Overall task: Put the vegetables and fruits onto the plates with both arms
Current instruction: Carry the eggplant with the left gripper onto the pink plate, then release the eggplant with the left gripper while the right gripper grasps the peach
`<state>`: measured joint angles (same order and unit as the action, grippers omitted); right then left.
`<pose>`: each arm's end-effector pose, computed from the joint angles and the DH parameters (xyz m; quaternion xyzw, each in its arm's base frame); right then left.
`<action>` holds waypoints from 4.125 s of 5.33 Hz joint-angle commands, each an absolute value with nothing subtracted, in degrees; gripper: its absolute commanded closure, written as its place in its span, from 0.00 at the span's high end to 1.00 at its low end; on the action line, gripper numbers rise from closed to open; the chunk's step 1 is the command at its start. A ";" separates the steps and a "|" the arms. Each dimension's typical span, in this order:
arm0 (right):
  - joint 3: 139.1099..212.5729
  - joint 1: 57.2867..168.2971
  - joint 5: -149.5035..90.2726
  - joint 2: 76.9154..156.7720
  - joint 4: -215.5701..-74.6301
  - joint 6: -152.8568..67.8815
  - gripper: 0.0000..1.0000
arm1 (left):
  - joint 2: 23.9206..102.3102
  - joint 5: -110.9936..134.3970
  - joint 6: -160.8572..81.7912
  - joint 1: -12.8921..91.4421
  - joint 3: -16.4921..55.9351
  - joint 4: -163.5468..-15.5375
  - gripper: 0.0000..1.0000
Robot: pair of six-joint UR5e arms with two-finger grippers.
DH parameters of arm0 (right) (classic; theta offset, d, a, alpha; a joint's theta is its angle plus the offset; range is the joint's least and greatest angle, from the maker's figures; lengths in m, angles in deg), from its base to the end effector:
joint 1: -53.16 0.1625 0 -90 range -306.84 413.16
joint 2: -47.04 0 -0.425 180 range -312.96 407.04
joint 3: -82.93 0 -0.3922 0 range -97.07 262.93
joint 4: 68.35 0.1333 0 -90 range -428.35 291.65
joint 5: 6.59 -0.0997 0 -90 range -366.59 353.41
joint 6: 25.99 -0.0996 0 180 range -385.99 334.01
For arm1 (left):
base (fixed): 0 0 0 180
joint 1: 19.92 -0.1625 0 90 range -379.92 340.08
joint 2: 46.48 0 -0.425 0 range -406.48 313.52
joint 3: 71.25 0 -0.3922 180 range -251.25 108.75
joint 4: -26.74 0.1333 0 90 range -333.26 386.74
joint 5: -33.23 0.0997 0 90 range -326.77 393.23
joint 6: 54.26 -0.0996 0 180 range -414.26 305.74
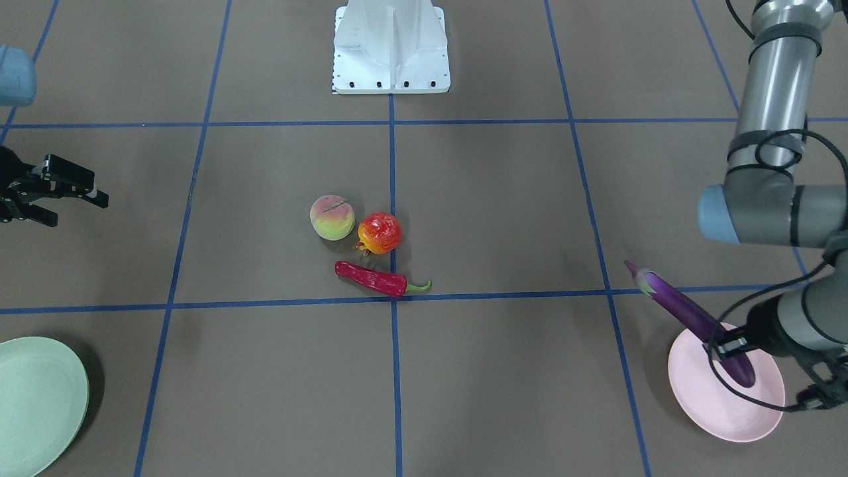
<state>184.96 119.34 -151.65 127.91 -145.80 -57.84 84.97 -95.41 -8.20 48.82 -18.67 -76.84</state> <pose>-0.1740 -0.5220 0.4327 0.0208 -0.5112 -0.0743 0.8560 0.2206 -0.7631 0.4975 -0.0610 0.3522 -0.1508 0.9217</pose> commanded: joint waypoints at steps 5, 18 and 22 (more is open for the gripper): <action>185.06 107.60 -142.41 121.50 -145.78 -72.61 1.00 | 91.51 -88.14 -1.00 51.36 -36.53 -90.33 1.00; 176.90 81.81 -108.37 106.98 -138.93 -108.69 1.00 | 89.14 -93.42 3.83 49.69 -16.67 -83.48 1.00; 177.15 82.16 -108.98 107.15 -139.54 -109.04 0.00 | 88.43 -93.59 8.11 49.51 -12.99 -83.39 1.00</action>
